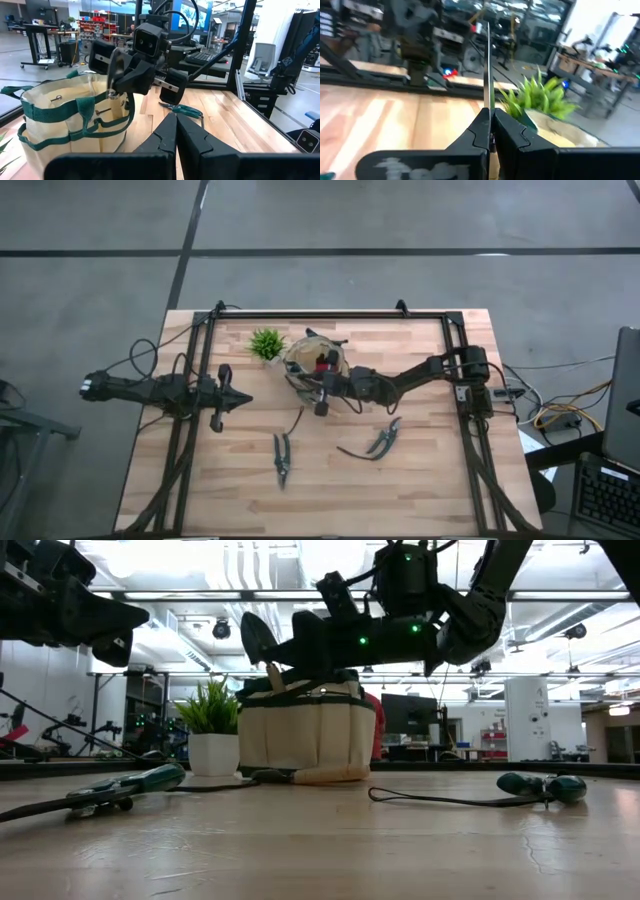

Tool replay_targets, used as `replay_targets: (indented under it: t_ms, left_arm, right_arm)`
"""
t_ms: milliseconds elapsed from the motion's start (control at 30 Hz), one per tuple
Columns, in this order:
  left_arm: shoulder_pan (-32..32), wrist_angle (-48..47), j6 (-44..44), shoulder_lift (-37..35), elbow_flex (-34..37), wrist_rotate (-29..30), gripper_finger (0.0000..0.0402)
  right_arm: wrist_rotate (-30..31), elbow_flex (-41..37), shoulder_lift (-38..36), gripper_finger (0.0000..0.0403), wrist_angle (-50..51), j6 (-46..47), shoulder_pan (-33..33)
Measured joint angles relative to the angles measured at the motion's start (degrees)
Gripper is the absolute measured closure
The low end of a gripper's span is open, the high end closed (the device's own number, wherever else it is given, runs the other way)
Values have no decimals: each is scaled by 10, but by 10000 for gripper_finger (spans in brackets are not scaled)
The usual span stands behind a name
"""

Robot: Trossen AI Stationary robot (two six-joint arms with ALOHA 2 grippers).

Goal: Pick & Place Garden tools in Gardening bag
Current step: Put the right brown trowel into the white gardening bag

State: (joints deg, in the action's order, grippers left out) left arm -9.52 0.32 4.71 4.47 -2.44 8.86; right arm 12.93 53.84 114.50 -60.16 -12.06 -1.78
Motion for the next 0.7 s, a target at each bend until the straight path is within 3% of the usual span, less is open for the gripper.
replay_targets:
  t_ms: [200,533,700]
  left_arm:
    - [0,0,0,0,0,0,392]
    - [0,0,0,0,0,0,392]
    - [0,0,0,0,0,0,392]
  right_arm:
    - [23,-5,0,383,4,3,5]
    - [66,-7,-6,291,58,62,8]
    - [63,-7,-30,258,95,44,20]
